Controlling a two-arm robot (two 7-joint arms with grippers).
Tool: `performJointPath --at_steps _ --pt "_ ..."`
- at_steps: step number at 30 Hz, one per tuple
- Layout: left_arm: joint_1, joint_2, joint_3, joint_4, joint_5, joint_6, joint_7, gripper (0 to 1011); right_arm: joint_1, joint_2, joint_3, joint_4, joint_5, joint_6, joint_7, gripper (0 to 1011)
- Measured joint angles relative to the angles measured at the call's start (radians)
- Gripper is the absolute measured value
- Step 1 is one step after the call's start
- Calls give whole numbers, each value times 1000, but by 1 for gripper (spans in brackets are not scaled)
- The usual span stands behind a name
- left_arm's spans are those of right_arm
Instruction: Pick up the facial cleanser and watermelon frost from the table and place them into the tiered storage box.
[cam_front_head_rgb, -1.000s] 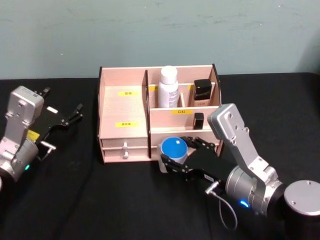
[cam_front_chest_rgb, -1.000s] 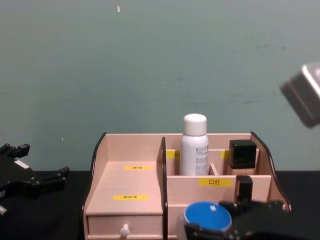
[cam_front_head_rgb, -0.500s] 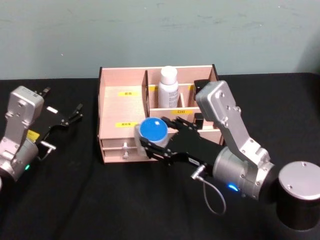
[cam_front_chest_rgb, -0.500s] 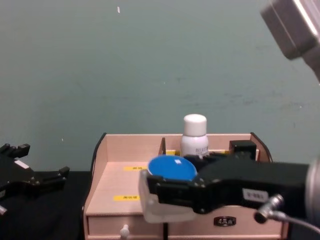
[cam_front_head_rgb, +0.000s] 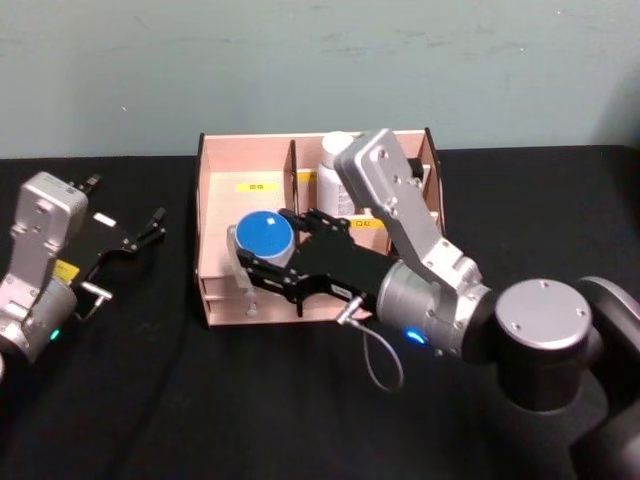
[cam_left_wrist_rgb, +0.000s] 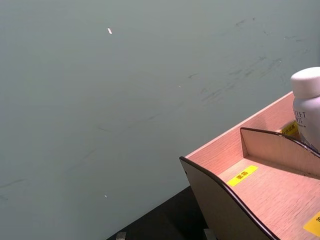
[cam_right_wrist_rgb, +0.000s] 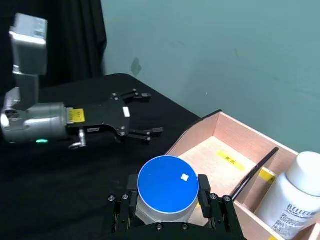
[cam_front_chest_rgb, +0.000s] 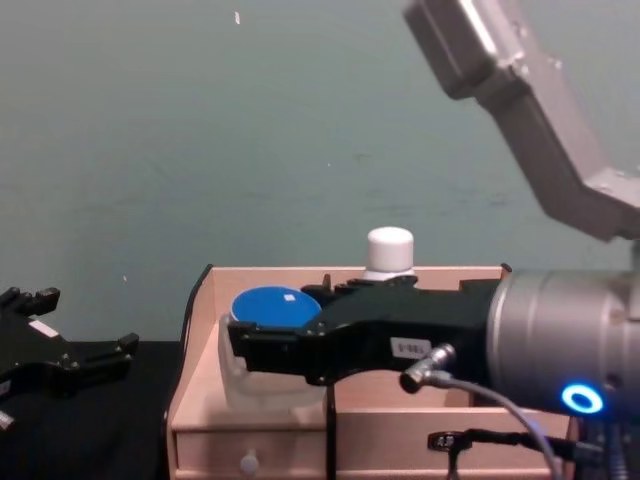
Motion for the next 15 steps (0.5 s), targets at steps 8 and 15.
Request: performJointPath --at_steps 8,15 --pt "0 0 0 0 0 0 0 1001 67 -46 -12 105 -4 -12 -28 712" --pt "0 0 0 0 0 0 0 1001 109 -77 -11 172 -9 -23 -42 712"
